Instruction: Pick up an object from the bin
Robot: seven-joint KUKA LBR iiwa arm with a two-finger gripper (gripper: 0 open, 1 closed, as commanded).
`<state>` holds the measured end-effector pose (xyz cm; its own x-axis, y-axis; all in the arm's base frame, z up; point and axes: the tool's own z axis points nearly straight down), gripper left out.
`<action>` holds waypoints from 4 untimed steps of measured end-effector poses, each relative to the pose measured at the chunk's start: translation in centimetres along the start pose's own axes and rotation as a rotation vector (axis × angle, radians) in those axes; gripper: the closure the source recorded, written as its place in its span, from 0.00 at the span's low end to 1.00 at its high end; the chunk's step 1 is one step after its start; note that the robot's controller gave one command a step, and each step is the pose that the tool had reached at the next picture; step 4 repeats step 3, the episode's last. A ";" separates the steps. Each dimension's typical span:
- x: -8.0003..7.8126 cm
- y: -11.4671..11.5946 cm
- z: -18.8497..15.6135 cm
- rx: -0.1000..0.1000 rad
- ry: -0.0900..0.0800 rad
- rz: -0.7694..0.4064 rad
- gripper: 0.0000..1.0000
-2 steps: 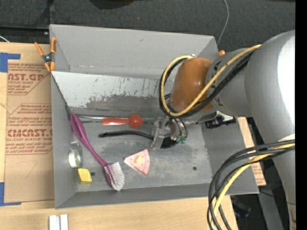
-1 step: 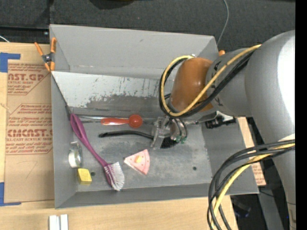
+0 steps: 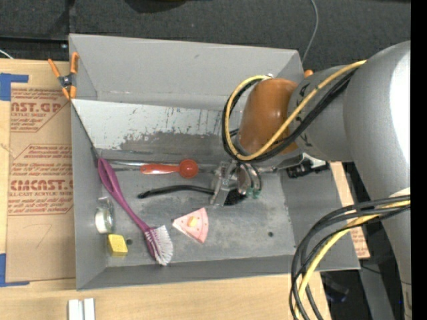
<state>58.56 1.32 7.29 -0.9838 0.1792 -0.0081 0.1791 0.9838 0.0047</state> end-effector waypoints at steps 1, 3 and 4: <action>0.3 0.0 -2.3 0.001 0.010 0.000 1.00; 0.1 0.1 -6.3 -0.001 0.004 -0.001 1.00; 0.1 0.1 -6.3 -0.001 0.004 -0.001 1.00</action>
Offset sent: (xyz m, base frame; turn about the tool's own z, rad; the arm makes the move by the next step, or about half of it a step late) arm -0.0020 0.0002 0.0535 -0.0001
